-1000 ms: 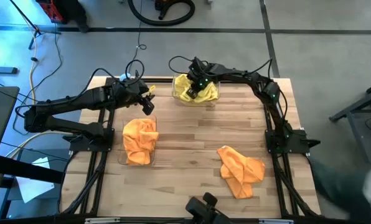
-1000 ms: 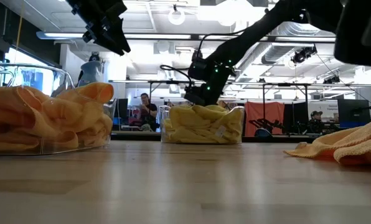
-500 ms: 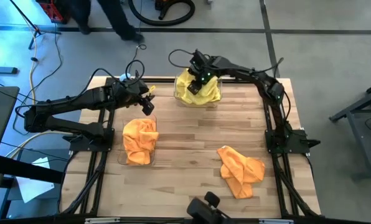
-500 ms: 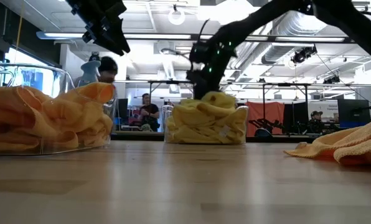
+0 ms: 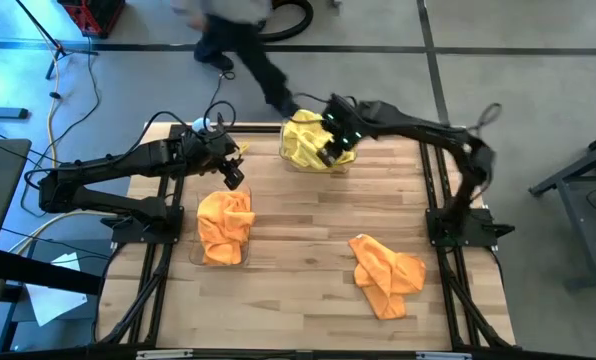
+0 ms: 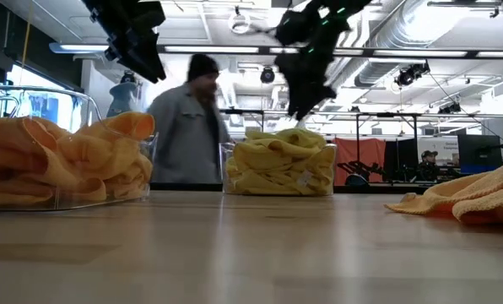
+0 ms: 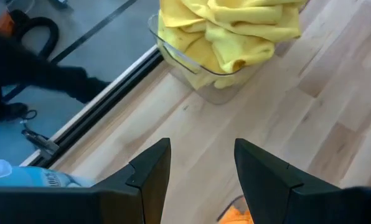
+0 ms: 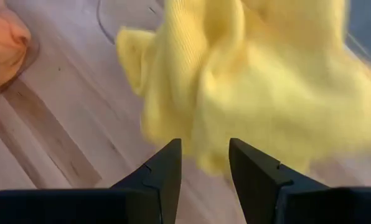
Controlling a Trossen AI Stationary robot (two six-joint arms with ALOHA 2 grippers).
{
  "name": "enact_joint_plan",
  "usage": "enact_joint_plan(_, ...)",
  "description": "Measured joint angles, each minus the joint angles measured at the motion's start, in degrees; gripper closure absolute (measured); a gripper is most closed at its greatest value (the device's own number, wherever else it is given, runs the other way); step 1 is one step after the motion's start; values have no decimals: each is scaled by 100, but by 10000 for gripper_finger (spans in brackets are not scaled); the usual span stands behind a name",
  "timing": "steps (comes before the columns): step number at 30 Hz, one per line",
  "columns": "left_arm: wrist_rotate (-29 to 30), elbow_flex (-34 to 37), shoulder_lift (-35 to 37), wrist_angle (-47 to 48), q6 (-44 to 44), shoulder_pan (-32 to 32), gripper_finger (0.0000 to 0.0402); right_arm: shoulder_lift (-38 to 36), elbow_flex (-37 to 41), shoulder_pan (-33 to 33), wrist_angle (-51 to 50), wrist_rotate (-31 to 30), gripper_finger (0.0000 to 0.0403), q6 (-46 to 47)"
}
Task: Sort microfiber towel by color & place in baskets
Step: Put the orange microfiber towel into the bottom transparent bin
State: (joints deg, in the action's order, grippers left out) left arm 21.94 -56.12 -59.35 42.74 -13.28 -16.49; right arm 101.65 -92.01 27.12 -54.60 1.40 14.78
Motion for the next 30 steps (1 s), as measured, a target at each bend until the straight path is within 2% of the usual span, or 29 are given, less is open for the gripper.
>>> enact_joint_plan(4, -166, 0, 0, -4, 3, 4, 234, -1193, 1448, -559, 403, -358, 272, 1067)
enact_joint_plan(8, -249, 0, 0, -8, 2, 4, 234, -2299, 2631, -1403, 466, -779, 272, 2622)
enact_joint_plan(13, -445, 0, 0, -9, 2, 4, 234, -3118, 3755, -2702, 470, -1223, 272, 4832)
enact_joint_plan(21, -855, 0, 0, -168, 82, 291, 234, -3097, 4572, -4572, 424, -1203, 272, 7226)
enact_joint_plan(25, -960, 0, -2, -546, 2, 746, 234, -2977, 4692, -5210, 381, -1136, 272, 7759)
enact_joint_plan(30, -810, 0, -169, -1178, -154, 1396, 234, -2776, 5014, -5702, 616, -1045, 273, 7972)
